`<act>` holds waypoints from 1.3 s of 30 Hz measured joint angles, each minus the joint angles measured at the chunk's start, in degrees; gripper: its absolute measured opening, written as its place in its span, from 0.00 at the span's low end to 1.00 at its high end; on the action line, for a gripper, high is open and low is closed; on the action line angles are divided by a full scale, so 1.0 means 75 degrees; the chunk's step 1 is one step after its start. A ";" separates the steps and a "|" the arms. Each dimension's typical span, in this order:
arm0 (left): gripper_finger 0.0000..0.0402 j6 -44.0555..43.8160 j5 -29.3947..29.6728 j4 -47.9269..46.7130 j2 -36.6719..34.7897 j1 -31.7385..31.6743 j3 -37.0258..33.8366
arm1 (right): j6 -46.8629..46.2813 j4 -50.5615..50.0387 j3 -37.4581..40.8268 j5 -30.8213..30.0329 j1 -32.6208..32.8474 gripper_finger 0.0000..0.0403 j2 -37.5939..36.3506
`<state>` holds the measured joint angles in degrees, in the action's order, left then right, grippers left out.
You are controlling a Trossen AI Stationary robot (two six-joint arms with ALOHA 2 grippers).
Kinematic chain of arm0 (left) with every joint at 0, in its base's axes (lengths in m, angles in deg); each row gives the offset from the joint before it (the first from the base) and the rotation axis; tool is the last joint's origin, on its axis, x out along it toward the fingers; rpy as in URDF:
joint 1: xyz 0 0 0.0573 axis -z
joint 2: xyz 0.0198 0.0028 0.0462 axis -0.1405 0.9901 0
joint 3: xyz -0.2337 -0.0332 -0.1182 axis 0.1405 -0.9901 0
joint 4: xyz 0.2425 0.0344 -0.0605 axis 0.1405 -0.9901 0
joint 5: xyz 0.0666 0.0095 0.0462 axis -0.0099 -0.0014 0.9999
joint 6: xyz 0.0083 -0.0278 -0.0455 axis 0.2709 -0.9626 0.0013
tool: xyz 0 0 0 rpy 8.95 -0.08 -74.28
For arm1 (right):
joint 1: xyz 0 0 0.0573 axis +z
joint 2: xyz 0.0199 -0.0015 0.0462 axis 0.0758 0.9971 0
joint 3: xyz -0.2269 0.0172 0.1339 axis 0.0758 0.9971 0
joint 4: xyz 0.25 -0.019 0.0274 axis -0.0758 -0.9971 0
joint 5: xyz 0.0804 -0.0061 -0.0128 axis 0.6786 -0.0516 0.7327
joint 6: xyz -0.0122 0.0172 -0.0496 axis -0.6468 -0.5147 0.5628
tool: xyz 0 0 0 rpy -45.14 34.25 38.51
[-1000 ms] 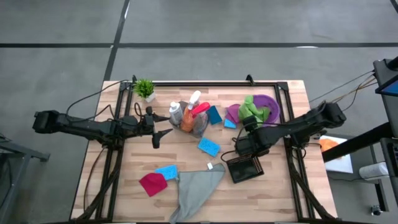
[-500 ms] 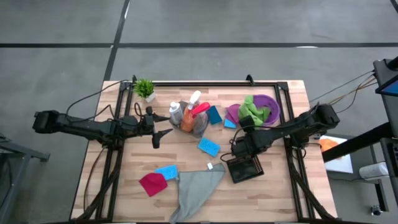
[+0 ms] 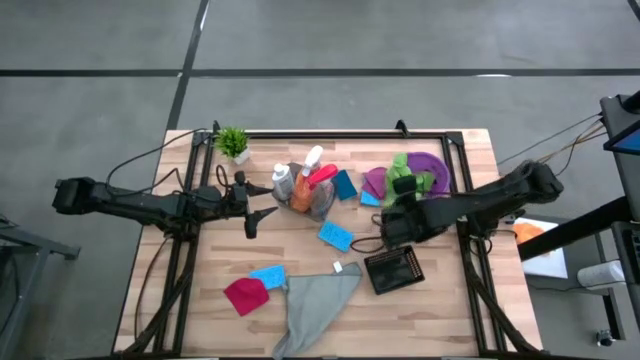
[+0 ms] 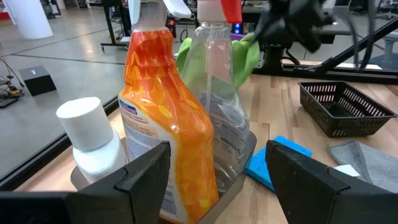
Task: Pick & Place Kitchen Items
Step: Put the green microfiber towel into the purple bucket
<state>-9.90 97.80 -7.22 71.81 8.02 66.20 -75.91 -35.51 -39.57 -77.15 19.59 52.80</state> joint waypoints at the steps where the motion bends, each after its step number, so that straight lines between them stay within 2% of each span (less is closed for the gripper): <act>1: 0.66 0.0000 0.0000 0.0000 0.0000 0.0000 0.0000 | -0.0114 -0.0014 -0.0120 -0.0195 0.0000 0.04 -0.0192; 6: 0.66 0.0000 0.0000 0.0000 -0.0003 0.0000 0.0000 | -0.0578 -0.0266 -0.0713 -0.1324 -0.0003 0.04 -0.1318; 13: 0.66 0.0000 0.0000 0.0000 -0.0003 0.0000 0.0000 | -0.1321 -0.1628 -0.1509 -0.3316 -0.0048 0.04 -0.2514; 20: 0.66 0.0000 0.0000 0.0000 -0.0003 -0.0003 0.0000 | -0.0848 -0.1757 -0.2265 -0.5046 -0.0156 0.04 -0.3105; 28: 0.66 0.0000 0.0000 0.0000 -0.0003 0.0000 0.0000 | -0.0331 -0.1753 -0.3090 -0.5159 -0.0169 0.04 -0.3070; 39: 0.66 0.0000 0.0000 -0.0003 -0.0003 0.0000 0.0000 | -0.0282 -0.1762 -0.3109 -0.5073 -0.0262 0.04 -0.2758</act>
<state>-9.90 97.80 -7.24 71.79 8.02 66.20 -78.02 -48.72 -62.89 -115.20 17.63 32.12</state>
